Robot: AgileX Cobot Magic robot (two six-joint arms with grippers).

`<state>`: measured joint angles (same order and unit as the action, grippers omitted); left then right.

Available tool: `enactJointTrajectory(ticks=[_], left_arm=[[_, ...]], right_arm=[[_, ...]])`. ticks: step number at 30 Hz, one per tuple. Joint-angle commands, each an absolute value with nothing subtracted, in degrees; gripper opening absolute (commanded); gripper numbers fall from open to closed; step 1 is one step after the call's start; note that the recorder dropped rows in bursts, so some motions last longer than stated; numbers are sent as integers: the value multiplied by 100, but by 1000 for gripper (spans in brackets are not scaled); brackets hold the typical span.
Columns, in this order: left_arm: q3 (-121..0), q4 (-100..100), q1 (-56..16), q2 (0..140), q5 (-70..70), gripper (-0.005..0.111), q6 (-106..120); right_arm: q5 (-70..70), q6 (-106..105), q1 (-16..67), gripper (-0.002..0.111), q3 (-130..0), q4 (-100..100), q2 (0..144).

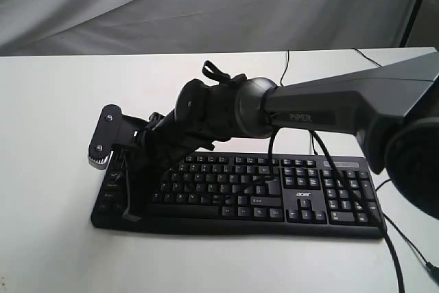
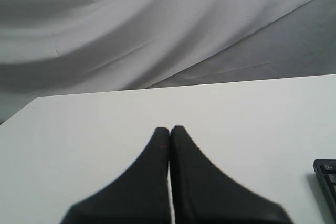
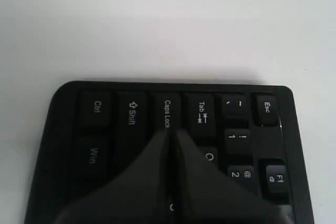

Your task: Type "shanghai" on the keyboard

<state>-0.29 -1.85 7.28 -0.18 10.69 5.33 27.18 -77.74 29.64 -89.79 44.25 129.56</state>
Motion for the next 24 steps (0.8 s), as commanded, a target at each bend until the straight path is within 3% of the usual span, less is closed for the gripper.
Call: enactJointTrajectory(ticks=[1,24], left_arm=[[0,-182,707,0,1033,1,518],[0,-182,707,0,1033,1,518]], right_arm=[[2758,-7788,2918,0,-9011,4387,12908],[2616,-7788,2918,0,-9011,4365,13110]])
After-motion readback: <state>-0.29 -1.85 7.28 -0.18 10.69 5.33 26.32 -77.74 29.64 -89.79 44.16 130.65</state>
